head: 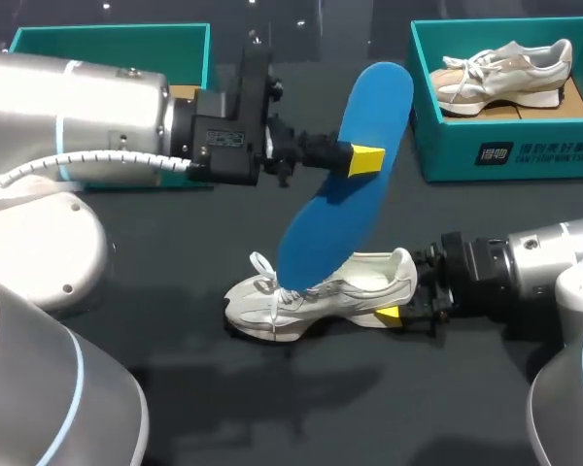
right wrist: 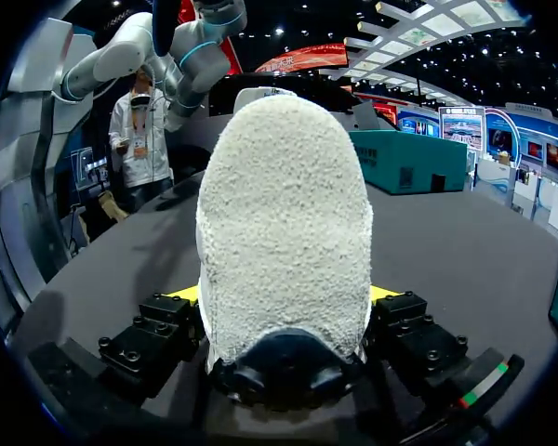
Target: Take the shoe out of the shoebox, open the shoe tongue, remove and reinsert the insole, then place the shoe into the shoebox
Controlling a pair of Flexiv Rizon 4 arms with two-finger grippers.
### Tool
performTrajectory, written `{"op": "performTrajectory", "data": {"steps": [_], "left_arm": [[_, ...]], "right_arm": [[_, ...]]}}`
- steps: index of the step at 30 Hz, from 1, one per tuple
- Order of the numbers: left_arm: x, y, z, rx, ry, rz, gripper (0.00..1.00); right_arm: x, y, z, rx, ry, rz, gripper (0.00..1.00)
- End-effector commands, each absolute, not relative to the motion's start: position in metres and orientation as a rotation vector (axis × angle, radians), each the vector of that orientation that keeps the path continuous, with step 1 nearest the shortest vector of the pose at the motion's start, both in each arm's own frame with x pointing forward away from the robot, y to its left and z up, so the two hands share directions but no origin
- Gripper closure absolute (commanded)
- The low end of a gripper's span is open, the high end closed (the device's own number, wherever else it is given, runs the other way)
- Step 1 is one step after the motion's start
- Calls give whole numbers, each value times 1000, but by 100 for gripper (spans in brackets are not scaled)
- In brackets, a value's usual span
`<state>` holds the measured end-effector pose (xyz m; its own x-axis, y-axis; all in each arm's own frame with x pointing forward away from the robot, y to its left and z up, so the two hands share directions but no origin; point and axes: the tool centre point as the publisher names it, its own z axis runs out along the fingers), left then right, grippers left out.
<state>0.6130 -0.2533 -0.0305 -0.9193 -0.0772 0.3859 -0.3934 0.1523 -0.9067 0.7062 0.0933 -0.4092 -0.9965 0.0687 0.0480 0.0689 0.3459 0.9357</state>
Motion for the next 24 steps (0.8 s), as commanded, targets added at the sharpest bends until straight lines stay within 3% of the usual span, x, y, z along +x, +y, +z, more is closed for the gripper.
{"op": "performTrajectory", "data": {"steps": [1, 24], "left_arm": [[600, -220, -32, 468, -1988, 2056, 100], [597, -171, -34, 506, -1928, 2018, 100]], "right_arm": [[705, 94, -409, -133, -2580, -1790, 100], [705, 94, -409, -133, -2580, -1790, 100]]}}
